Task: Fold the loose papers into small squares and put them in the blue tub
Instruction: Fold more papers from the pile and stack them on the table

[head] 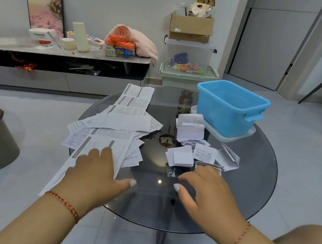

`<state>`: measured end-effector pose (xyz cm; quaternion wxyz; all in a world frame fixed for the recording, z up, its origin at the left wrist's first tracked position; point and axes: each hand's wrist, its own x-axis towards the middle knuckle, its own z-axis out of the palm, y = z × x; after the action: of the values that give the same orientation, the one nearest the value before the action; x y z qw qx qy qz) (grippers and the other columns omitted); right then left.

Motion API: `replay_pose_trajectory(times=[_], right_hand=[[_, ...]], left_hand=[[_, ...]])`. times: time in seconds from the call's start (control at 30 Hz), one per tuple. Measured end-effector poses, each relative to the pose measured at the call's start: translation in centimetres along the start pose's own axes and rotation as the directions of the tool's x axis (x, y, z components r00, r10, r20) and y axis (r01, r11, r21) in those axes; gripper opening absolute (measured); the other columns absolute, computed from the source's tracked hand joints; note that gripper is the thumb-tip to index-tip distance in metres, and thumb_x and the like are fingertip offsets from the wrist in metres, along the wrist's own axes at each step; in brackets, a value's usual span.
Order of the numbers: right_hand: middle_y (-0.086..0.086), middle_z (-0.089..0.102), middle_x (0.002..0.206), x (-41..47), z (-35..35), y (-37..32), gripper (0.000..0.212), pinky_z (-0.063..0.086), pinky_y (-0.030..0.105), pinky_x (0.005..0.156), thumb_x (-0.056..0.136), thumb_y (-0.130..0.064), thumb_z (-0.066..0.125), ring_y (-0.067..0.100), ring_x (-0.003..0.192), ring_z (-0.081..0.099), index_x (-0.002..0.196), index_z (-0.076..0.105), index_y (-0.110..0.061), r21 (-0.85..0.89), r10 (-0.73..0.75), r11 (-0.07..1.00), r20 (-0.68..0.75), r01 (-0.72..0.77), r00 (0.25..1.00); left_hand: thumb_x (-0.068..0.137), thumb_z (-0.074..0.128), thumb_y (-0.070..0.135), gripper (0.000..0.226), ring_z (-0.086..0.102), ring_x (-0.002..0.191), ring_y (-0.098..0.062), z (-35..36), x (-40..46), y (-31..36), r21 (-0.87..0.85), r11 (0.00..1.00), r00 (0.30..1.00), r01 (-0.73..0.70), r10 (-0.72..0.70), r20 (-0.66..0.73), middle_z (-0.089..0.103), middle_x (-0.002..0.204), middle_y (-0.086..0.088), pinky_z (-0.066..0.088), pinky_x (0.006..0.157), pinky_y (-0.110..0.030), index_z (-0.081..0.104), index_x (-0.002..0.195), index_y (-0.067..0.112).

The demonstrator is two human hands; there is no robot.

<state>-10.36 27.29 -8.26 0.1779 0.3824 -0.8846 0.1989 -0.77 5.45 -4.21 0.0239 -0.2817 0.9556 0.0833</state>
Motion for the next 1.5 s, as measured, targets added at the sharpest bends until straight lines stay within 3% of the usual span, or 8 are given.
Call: replay_pose_trajectory(times=[0.2, 0.5, 0.67, 0.8, 1.07, 1.23, 1.37, 1.5], right_hand=[[-0.013, 0.045, 0.067, -0.1, 0.0, 0.0, 0.028, 0.034, 0.018, 0.06, 0.081, -0.045, 0.046, 0.005, 0.067, 0.037, 0.076, 0.066, -0.026, 0.025, -0.022, 0.999, 0.002, 0.022, 1.0], [-0.018, 0.035, 0.069, -0.7, 0.0, -0.2, 0.027, 0.021, 0.005, 0.06, 0.081, -0.046, 0.046, 0.005, 0.066, 0.039, 0.077, 0.065, -0.028, 0.071, -0.024, 0.997, 0.078, 0.018, 0.997], [-0.019, 0.036, 0.07, -0.8, 0.1, -0.7, 0.025, 0.023, 0.006, 0.061, 0.082, -0.046, 0.046, 0.004, 0.067, 0.038, 0.077, 0.065, -0.029, 0.08, -0.054, 0.996, 0.086, 0.047, 0.995], [-0.019, 0.036, 0.071, -0.6, 0.2, -0.9, 0.022, 0.024, 0.007, 0.061, 0.083, -0.045, 0.047, 0.003, 0.067, 0.036, 0.078, 0.063, -0.03, 0.084, -0.07, 0.995, 0.11, 0.061, 0.991], [-0.016, 0.046, 0.07, 0.0, 0.7, -0.2, 0.018, 0.025, 0.006, 0.063, 0.081, -0.043, 0.051, 0.003, 0.068, 0.039, 0.08, 0.063, -0.03, 0.097, -0.063, 0.994, 0.1, 0.053, 0.993], [-0.015, 0.047, 0.071, 0.0, 0.9, 0.1, 0.018, 0.027, 0.007, 0.064, 0.081, -0.042, 0.051, 0.004, 0.068, 0.041, 0.081, 0.064, -0.029, 0.116, -0.087, 0.99, 0.093, 0.076, 0.992], [-0.015, 0.048, 0.072, -0.2, 0.8, 0.3, 0.019, 0.027, 0.006, 0.064, 0.081, -0.042, 0.051, 0.004, 0.07, 0.04, 0.081, 0.064, -0.029, 0.12, -0.093, 0.99, 0.109, 0.079, 0.99], [-0.016, 0.049, 0.073, -0.2, 0.8, 0.3, 0.021, 0.027, 0.006, 0.065, 0.082, -0.044, 0.05, 0.003, 0.073, 0.039, 0.086, 0.065, -0.029, 0.116, -0.094, 0.99, 0.118, 0.08, 0.989]], left_hand=[[0.079, 0.061, 0.054, 0.063, 0.045, 0.111, -0.02, -0.1, -2.0, -0.4, -0.074, 0.993, 0.99, -0.093, 0.1, 0.101, 0.045, 0.122, 0.0, 0.045, 0.094, -0.034, 0.029, 0.125, 0.025], [0.08, 0.066, 0.048, 0.087, 0.028, 0.133, -0.009, -1.9, -4.1, -0.9, -0.092, 0.962, 0.933, -0.256, 0.271, 0.239, 0.021, 0.149, 0.014, 0.029, 0.107, -0.024, 0.009, 0.145, 0.035], [0.088, 0.053, 0.052, 0.069, 0.029, 0.137, -0.013, -3.0, 0.6, -0.9, -0.187, 0.951, 0.969, -0.248, 0.245, -0.036, 0.031, 0.151, 0.006, 0.024, 0.109, -0.026, 0.027, 0.145, 0.024], [0.086, 0.059, 0.049, 0.07, 0.036, 0.133, -0.022, -2.5, 7.2, -0.3, -0.189, 0.958, 0.968, -0.214, 0.182, -0.174, 0.04, 0.146, -0.006, 0.03, 0.106, -0.032, 0.037, 0.141, 0.011], [0.074, 0.069, 0.055, 0.075, 0.05, 0.115, -0.025, -0.2, 13.4, 2.7, -0.222, 0.967, 0.991, -0.123, 0.108, -0.078, 0.053, 0.129, -0.006, 0.038, 0.084, -0.029, 0.043, 0.13, 0.012], [0.08, 0.06, 0.058, 0.052, 0.057, 0.096, -0.025, 1.1, 14.5, 3.5, -0.125, 0.99, 0.982, -0.071, 0.047, -0.185, 0.063, 0.108, -0.005, 0.04, 0.07, -0.028, 0.057, 0.108, 0.015], [0.086, 0.05, 0.06, 0.05, 0.055, 0.082, -0.025, 1.1, 14.8, 3.8, -0.144, 0.988, 0.98, -0.059, 0.03, -0.199, 0.061, 0.085, -0.004, 0.038, 0.064, -0.028, 0.059, 0.089, 0.011], [0.096, 0.045, 0.026, 0.029, 0.054, 0.077, -0.028, 1.0, 15.4, 3.5, -0.177, 0.983, 0.975, -0.038, -0.002, -0.22, 0.063, 0.083, -0.01, 0.039, 0.065, -0.03, 0.063, 0.085, 0.007]])
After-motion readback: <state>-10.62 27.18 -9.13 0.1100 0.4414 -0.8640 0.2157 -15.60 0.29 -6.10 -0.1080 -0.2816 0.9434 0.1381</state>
